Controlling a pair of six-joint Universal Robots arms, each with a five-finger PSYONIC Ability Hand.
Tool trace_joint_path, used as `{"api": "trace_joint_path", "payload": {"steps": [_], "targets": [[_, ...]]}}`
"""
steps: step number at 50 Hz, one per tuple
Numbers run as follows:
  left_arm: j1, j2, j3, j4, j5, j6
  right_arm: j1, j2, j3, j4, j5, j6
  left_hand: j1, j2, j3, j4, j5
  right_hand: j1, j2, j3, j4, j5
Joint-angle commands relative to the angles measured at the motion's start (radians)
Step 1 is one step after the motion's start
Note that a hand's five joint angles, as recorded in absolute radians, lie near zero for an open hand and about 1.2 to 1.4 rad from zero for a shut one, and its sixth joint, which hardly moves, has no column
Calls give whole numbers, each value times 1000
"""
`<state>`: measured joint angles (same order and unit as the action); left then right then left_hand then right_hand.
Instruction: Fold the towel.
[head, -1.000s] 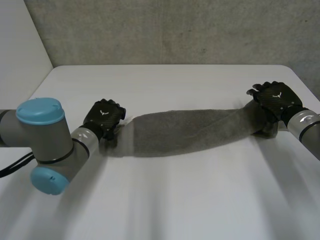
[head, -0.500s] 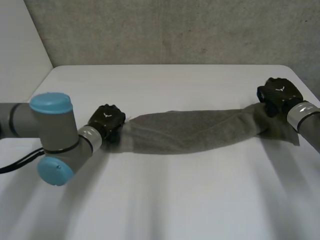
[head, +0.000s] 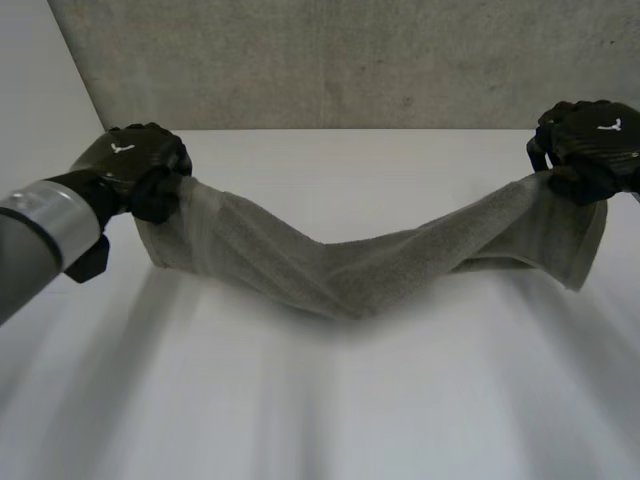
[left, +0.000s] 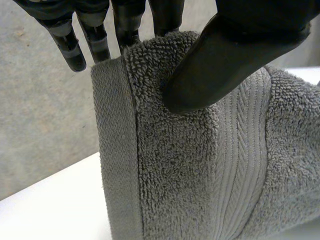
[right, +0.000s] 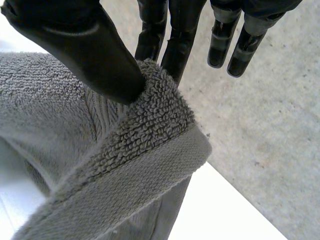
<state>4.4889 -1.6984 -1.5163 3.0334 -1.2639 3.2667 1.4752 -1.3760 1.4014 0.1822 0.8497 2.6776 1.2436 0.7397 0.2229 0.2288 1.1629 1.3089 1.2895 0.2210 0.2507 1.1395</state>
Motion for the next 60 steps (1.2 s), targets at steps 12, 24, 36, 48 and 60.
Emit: {"api": "trace_joint_path", "payload": {"steps": [12,24,36,48,60], "targets": [[62,-281,120,5,42,-33,63,245,-126,-81,-49,-8,153,657,-48,-54,59,87,107,-46,-76,82],[32,-498,291,22,-130,-36,174,437,-183,-408,285,-22,-962,-458,-48,-54,-1056,-1134,-1115,-46,-76,-1139],[23,-284,95,169,-174,-24,157,210,54,-406,295,-18,-1033,-529,-48,-54,-1127,-1134,-1115,-46,-76,-1139],[-7,-89,-154,182,-20,42,70,103,245,-337,129,-147,-983,-479,-48,-54,-1077,-1134,-1115,-46,-76,-1139],[-5,-47,-321,185,-5,246,-16,224,228,-208,101,-337,-901,-397,-48,-54,-995,-977,-958,-46,-76,-983]]}}
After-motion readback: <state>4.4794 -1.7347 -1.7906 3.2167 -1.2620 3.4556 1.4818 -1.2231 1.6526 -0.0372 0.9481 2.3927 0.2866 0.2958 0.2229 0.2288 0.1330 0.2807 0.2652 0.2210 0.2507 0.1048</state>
